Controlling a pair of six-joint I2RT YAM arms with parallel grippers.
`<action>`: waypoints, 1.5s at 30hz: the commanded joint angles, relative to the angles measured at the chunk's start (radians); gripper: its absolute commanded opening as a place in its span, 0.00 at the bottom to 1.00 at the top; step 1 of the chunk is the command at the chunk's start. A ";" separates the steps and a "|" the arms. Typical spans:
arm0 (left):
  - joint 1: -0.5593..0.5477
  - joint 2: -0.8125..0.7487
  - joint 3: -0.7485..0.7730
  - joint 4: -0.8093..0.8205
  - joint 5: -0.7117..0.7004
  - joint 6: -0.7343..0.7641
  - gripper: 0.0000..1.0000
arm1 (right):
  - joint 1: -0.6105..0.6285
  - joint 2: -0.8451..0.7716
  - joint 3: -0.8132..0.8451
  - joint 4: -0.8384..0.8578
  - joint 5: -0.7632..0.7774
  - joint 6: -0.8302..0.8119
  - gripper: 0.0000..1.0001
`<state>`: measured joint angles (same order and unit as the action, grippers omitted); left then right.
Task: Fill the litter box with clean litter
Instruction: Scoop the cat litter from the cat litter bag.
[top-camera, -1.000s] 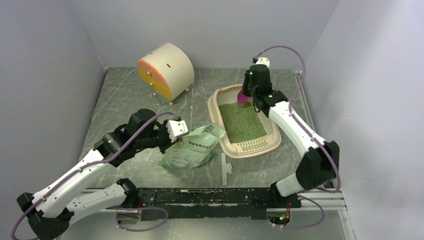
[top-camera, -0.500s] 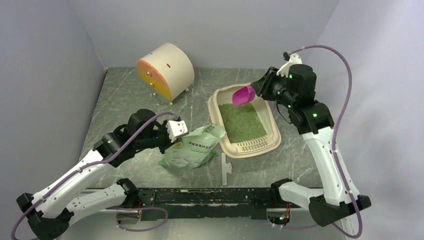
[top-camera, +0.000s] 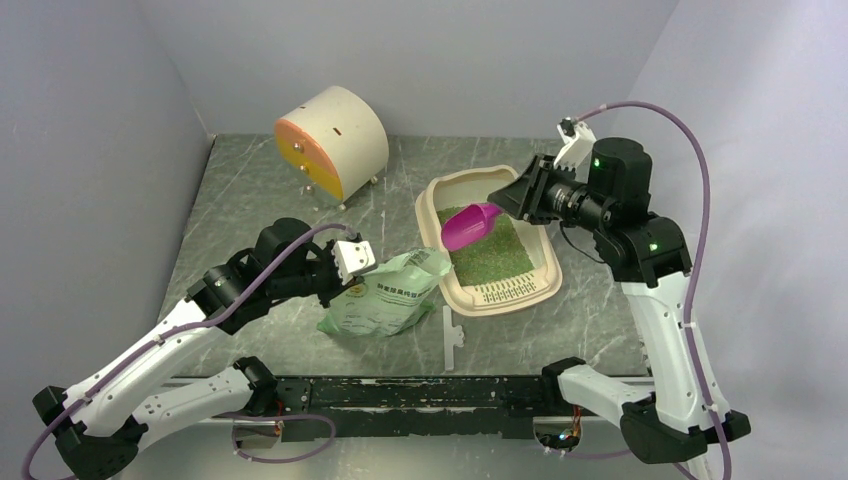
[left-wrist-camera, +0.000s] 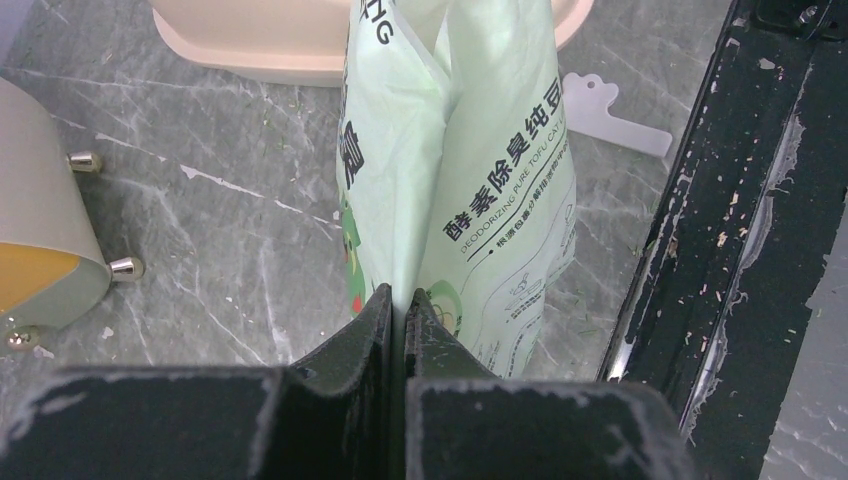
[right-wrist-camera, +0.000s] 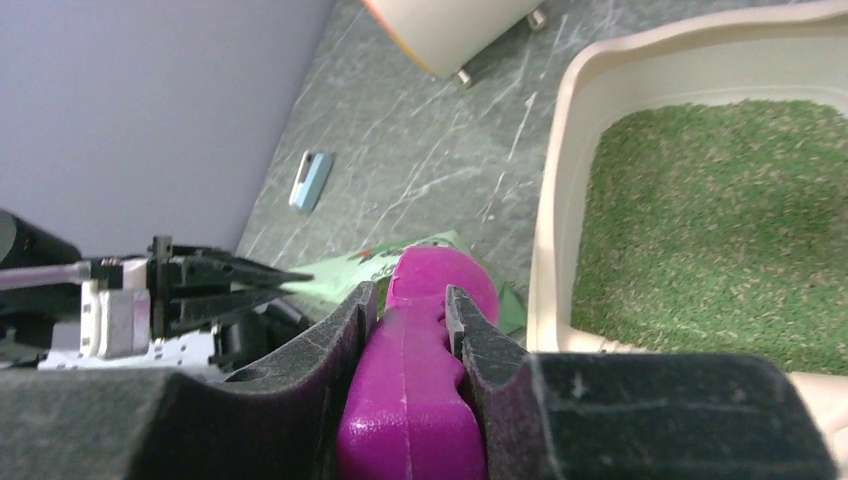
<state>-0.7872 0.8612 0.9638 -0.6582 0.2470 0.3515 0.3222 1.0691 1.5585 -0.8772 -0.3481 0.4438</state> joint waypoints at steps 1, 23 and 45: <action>0.003 -0.025 0.051 0.104 0.018 -0.017 0.05 | -0.001 0.005 0.008 -0.038 -0.127 -0.007 0.00; 0.004 -0.024 0.042 0.109 0.016 -0.040 0.05 | 0.121 0.120 -0.159 0.091 -0.052 0.047 0.00; 0.004 0.022 0.042 0.128 0.007 -0.066 0.05 | 0.584 0.126 -0.434 0.431 0.510 0.410 0.00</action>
<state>-0.7868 0.8856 0.9638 -0.6388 0.2455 0.3164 0.8005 1.1709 1.1313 -0.5686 0.0185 0.7372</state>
